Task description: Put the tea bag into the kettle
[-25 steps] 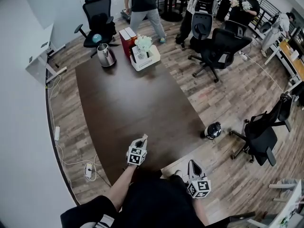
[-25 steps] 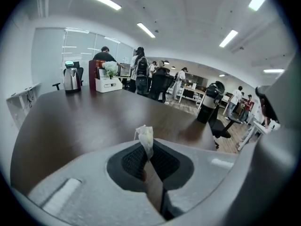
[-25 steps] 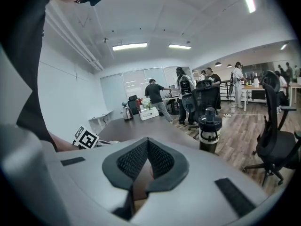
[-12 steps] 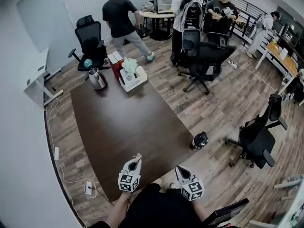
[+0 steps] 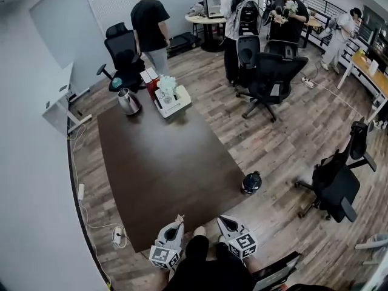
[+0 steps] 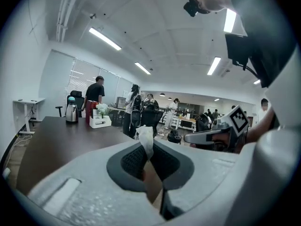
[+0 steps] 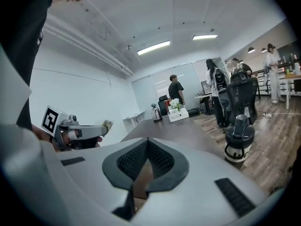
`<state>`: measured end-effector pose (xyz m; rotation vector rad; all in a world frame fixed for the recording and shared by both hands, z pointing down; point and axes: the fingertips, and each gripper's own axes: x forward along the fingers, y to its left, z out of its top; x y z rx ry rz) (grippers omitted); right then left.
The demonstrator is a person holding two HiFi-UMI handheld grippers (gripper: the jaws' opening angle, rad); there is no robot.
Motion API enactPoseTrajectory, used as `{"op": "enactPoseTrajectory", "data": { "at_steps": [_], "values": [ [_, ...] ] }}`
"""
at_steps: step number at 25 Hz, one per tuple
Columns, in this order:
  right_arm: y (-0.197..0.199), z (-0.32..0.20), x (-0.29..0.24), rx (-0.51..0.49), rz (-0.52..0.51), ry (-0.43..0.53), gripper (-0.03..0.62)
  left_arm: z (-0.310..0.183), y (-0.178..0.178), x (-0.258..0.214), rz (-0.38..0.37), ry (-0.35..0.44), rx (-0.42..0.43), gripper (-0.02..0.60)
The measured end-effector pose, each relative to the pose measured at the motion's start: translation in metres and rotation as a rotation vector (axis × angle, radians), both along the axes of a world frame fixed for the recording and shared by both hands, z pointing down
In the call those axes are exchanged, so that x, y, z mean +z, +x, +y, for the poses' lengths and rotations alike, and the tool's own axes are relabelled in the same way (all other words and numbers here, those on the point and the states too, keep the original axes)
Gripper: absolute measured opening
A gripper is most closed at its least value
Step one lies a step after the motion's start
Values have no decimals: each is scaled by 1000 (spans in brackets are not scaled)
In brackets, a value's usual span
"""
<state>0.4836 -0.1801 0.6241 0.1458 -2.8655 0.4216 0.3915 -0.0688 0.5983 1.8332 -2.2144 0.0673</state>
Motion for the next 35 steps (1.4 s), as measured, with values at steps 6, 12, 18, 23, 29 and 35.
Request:
{"op": "enactPoseTrajectory", "data": {
  "at_steps": [6, 12, 18, 23, 29, 35],
  "values": [
    [0, 19, 20, -109, 30, -15, 6, 35, 28, 8, -2, -15, -71, 15],
    [-18, 60, 6, -210, 30, 13, 6, 64, 37, 2, 31, 42, -55, 15],
    [-53, 107, -1, -231, 51, 46, 6, 97, 15, -9, 17, 91, -14, 15],
    [-84, 170, -6, -216, 76, 59, 6, 163, -20, -11, 11, 92, 21, 15],
    [-126, 260, 1, -169, 72, 70, 6, 223, -55, -1, -39, 73, 203, 15],
    [-143, 280, -7, -138, 72, 75, 6, 239, -93, -16, -22, 125, 230, 15]
  ]
}}
